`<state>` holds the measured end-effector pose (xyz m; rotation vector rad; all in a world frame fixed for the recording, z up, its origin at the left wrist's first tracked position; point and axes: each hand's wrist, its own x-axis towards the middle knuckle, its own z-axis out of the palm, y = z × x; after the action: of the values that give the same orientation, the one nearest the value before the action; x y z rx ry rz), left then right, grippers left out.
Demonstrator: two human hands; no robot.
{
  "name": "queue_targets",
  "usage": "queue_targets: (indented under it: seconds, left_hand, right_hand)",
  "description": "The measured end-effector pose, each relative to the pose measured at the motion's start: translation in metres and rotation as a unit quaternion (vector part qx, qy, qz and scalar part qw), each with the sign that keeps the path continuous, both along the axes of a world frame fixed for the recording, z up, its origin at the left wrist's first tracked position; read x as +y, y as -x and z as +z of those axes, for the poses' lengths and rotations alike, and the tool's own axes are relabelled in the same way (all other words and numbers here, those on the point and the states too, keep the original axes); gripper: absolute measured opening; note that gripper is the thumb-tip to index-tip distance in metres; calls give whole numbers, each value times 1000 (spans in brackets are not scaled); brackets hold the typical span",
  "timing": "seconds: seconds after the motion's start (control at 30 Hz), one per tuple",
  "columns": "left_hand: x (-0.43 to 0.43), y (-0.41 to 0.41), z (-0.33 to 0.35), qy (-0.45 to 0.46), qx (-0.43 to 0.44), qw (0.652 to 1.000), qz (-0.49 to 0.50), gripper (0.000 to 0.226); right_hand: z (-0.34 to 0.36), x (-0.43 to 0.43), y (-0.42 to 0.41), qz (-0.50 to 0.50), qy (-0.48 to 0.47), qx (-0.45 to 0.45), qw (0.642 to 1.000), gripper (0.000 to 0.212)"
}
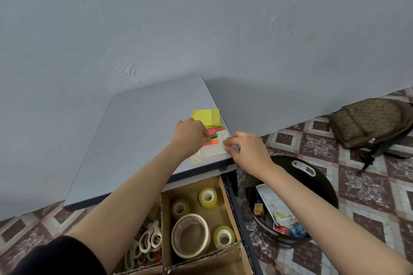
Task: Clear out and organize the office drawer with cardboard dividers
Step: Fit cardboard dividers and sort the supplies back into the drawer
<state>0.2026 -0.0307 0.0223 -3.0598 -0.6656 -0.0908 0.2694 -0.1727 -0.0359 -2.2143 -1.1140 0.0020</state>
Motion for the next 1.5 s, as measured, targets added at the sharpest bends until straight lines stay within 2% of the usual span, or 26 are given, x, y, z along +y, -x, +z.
queue_targets:
  seconds: [0.27, 0.4, 0.97, 1.13, 1.27, 1.4, 1.5]
  left_hand:
    - [-1, -5, -1, 30, 26, 999, 9, 28]
    - [-1, -9, -2, 50, 23, 998, 22, 21]
    - [-6, -2, -4, 54, 15, 998, 10, 13]
    - [-9, 3, -6, 56, -17, 998, -2, 28]
    - [-9, 10, -13, 45, -36, 998, -20, 25]
    - [-6, 23, -21, 84, -79, 993, -16, 23]
    - [2, 39, -25, 129, -154, 980, 5, 24]
  right_hand:
    - [-3, 0, 1, -4, -10, 6, 1000, 29]
    - [-4, 1, 1, -9, -12, 7, 1000, 30]
    - [-6, 1, 2, -10, -24, 14, 1000, 28]
    - [-5, 0, 2, -7, -18, 12, 1000, 28]
    - [0, 2, 1, -13, -5, 26, 1000, 26]
    - [18, 7, -4, -11, 36, 13, 999, 22]
    - [28, 16, -6, 8, 52, -6, 999, 24]
